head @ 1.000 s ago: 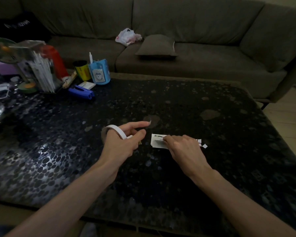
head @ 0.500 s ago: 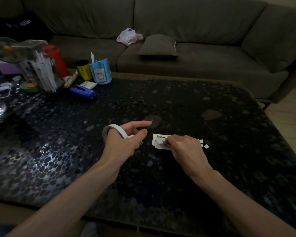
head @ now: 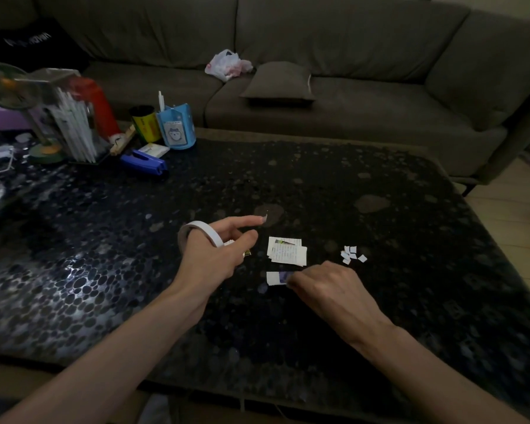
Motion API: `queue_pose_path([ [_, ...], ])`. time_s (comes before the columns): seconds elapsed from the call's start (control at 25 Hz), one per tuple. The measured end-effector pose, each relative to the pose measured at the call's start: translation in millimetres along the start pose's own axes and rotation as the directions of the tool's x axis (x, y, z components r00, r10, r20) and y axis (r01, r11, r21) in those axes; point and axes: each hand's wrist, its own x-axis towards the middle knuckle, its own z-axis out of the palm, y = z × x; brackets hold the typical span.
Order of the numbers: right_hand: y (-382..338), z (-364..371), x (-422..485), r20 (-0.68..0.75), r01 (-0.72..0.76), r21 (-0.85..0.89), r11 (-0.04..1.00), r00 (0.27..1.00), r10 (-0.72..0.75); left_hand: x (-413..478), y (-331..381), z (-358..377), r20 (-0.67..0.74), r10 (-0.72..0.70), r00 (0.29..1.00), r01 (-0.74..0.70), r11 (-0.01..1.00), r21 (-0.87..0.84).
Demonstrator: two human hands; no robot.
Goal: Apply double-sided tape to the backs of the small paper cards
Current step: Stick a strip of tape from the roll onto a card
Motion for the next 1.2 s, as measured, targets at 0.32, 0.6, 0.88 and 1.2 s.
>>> queue_pose_path([
  [0.32, -1.8, -1.3, -2.9, 0.174, -0.074, 0.136, 0.988, 0.983, 0.050, 0.0, -4.3, 2.8, 0.009, -0.013, 1.000, 0.013, 1.000, 0.022],
  [0.6, -2.3, 2.3, 0.0, 0.101, -0.229, 0.203, 0.952, 0.972, 0.212, 1.2, -5.7, 7.1, 0.022, 0.004, 1.000, -0.004, 1.000, 0.004],
  [0.88, -7.8, 6.7, 1.5, 0.038, -0.279, 0.169, 0.945, 0.960, 0.276, 1.7, -5.0, 5.5, 0.041, 0.005, 0.999, -0.006, 1.000, 0.011],
  [1.2, -17.3, 10.4, -2.7, 0.083, -0.249, 0.129, 0.960, 0.967, 0.240, 0.8, -2.7, 6.6, 0.052, -0.010, 0.999, 0.009, 1.000, 0.012],
])
